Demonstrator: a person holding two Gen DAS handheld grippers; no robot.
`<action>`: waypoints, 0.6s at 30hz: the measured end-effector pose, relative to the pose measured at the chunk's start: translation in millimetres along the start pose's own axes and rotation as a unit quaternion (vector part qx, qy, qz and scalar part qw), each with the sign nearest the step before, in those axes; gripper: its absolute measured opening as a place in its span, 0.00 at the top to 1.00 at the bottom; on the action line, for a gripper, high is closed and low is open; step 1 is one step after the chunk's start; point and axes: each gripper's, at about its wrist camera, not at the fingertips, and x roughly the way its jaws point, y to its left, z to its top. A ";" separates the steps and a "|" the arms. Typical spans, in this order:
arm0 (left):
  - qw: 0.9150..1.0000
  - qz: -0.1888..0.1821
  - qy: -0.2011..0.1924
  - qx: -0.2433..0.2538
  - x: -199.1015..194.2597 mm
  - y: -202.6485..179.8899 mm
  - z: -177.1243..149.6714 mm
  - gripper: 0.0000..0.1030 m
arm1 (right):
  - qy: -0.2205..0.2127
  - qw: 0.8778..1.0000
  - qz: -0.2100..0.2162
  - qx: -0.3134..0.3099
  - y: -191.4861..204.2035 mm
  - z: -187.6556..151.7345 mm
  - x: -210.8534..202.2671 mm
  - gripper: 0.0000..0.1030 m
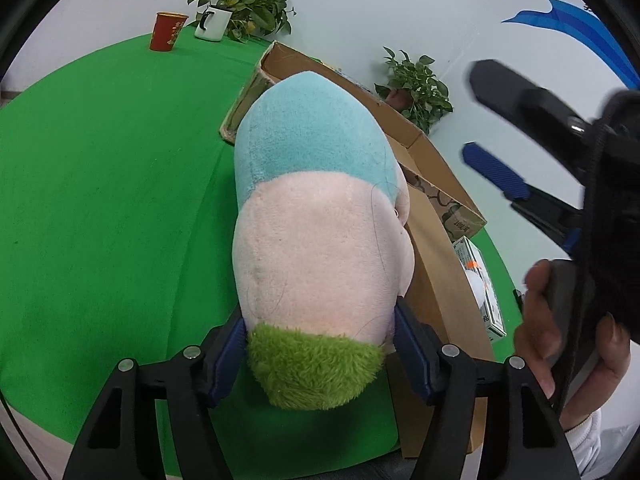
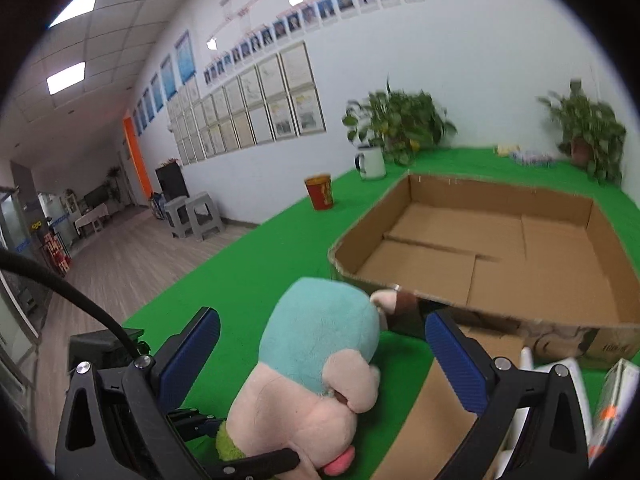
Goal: Organize objects
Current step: 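Grasp the plush pig with the left gripper while the right gripper also grasps it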
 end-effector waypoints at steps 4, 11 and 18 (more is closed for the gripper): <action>1.000 0.004 0.001 0.003 -2.5 2.6 -3.2 0.38 | 0.056 0.998 -0.016 0.020 0.4 -5.2 22.3 0.01; 1.000 0.009 -0.008 0.004 -5.0 7.0 -4.7 0.40 | 0.128 0.991 -0.034 0.023 1.0 -16.9 42.0 0.01; 1.000 0.019 -0.003 0.017 -0.6 6.2 0.5 0.41 | 0.150 0.988 -0.026 0.003 14.6 -26.6 49.8 0.01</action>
